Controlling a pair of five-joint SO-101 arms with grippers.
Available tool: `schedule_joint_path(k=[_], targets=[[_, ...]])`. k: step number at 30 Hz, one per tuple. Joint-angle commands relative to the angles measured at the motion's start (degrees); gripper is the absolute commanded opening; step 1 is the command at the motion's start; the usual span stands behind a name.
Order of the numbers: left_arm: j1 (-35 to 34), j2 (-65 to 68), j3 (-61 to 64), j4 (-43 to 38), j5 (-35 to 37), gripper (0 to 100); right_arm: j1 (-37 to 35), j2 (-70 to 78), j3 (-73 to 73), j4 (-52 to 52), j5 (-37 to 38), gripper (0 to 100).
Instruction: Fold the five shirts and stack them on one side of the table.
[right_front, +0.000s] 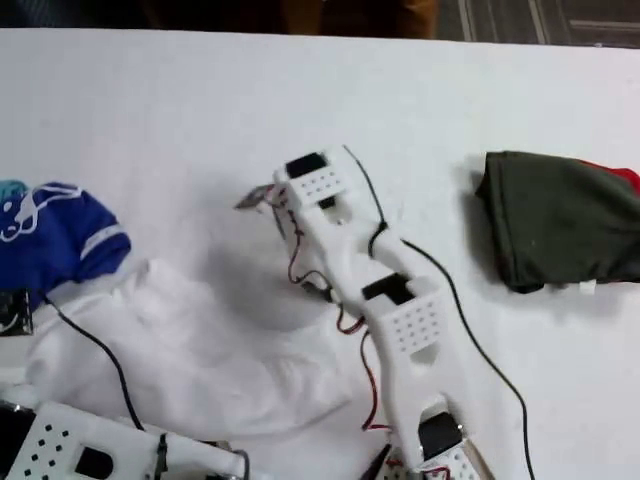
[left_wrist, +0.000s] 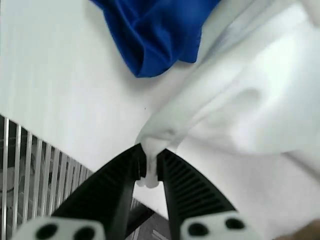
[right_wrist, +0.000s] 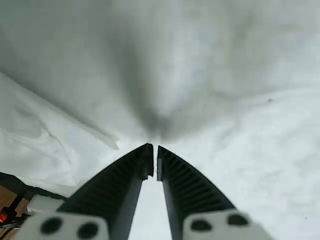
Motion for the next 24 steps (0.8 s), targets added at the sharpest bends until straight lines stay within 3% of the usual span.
schedule_joint_path(k=[1, 5, 8, 11, 18, 24], targets=[[2.55, -0.18, -3.82, -0.44, 8.0, 11, 1.01, -3.74, -0.18, 1.19, -0.62, 2.0], [2.64, 0.26, -11.91, 3.34, 14.68, 28, -0.48, -7.87, -0.44, 1.1, -0.26, 2.0], [2.64, 0.35, -16.22, 9.85, 15.12, 24, -3.47, -9.54, -1.67, 0.66, -0.26, 2.0], [1.85, 0.35, -15.78, 11.08, 16.26, 21, -6.2, -9.89, -7.65, 0.57, -0.26, 2.0], [-9.67, 7.65, -16.57, 2.55, 16.18, 20, -16.13, -9.45, -24.09, 0.57, -0.35, 2.0], [-17.67, 29.45, -29.14, -0.97, 16.35, 20, -23.34, -2.15, -32.53, -1.01, -1.76, 2.0]])
